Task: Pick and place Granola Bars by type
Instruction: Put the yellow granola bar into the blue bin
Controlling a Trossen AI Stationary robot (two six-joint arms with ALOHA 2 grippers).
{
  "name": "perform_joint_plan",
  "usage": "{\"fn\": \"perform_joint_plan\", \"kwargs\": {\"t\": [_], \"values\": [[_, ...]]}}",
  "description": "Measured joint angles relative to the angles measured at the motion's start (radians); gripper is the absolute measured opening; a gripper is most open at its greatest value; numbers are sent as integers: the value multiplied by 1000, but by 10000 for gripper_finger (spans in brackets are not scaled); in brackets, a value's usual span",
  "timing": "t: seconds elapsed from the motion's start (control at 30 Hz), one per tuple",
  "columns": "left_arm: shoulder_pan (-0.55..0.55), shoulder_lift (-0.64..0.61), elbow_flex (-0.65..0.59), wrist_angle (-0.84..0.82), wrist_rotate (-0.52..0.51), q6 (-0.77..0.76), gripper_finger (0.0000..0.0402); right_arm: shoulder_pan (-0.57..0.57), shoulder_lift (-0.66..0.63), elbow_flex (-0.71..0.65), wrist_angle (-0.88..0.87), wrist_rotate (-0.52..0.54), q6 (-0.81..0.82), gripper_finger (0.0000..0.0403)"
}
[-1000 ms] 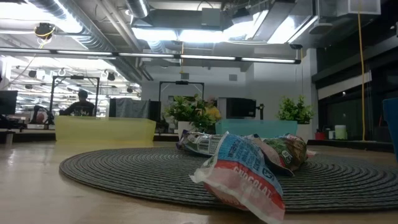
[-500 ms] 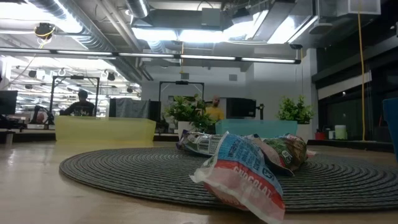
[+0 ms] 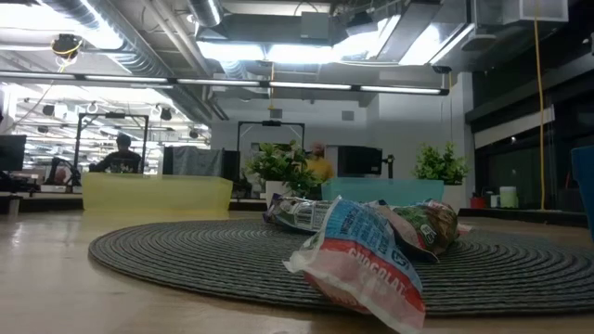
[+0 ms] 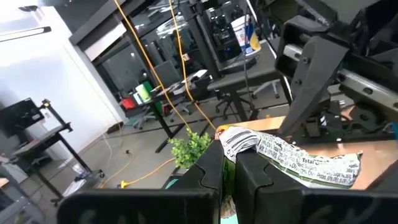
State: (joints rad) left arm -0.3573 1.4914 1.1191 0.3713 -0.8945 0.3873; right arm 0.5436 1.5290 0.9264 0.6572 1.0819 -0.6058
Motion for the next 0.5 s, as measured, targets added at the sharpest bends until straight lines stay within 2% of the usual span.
{"fn": "perform_joint_plan", "kwargs": {"t": [0.13, 0.23, 0.33, 0.5], "values": [[0, 0, 0, 4, 21, -6, 4, -21, 0, 0, 0, -4, 0, 264], [0, 0, 0, 3, 22, -7, 4, -25, 0, 0, 2, -3, 0, 247], [0, 0, 0, 1, 23, -7, 6, -24, 0, 0, 3, -4, -1, 208], [1, 0, 0, 1, 22, -8, 16, -24, 0, -1, 3, -15, -9, 111]]}}
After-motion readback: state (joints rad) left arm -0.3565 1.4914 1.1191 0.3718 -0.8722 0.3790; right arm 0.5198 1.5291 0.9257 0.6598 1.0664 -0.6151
